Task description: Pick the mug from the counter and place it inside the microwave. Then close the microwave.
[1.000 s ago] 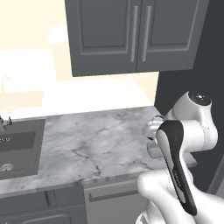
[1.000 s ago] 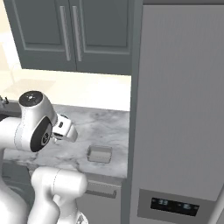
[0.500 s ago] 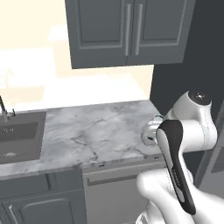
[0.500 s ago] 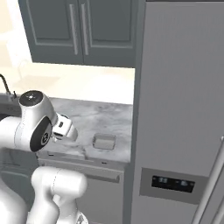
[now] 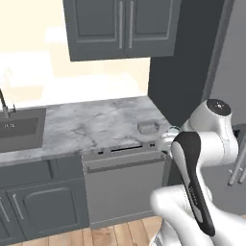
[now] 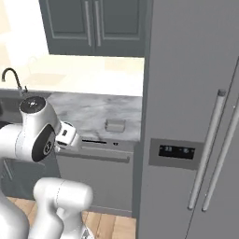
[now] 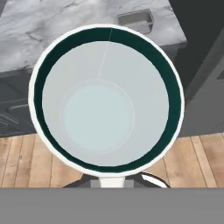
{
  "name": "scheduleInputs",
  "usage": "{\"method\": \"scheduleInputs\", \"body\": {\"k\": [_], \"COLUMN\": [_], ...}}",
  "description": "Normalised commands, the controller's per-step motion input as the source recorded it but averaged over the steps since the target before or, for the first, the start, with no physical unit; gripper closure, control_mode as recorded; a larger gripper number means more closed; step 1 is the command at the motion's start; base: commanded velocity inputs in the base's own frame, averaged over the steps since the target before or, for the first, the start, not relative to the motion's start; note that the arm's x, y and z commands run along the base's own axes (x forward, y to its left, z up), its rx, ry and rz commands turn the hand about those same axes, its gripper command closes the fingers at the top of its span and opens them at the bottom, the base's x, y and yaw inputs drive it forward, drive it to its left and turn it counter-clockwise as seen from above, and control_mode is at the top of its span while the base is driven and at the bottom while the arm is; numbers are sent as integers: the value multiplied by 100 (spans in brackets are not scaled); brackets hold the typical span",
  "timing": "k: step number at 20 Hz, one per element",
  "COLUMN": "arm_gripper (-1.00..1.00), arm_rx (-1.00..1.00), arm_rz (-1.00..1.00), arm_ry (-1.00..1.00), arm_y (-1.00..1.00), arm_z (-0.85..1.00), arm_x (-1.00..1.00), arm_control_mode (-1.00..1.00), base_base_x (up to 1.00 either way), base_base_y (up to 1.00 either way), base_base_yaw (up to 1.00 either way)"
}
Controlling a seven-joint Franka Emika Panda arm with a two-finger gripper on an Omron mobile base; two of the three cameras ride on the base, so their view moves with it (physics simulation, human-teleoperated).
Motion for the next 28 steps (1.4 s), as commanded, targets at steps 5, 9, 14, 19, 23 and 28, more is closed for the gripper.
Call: {"method": "scheduleInputs", "body": {"k": [5, 9, 14, 19, 23, 28], "arm_gripper": [100, 100, 100, 100, 100, 100], "arm_rx": [0, 0, 0, 0, 0, 0], "arm_rz": [0, 0, 0, 0, 0, 0], "arm_ry": [0, 0, 0, 0, 0, 0], "arm_y": [0, 0, 0, 0, 0, 0], "arm_z": [0, 0, 0, 0, 0, 0], "arm_x": [0, 0, 0, 0, 0, 0], "arm_control_mode": [100, 100, 100, 100, 100, 100], "base_base_x": [-71, -81, -59, -5, 0, 13], "base_base_y": [-5, -7, 0, -58, -80, -86], "base_base_yaw": [-49, -49, -37, -28, -35, -32]}}
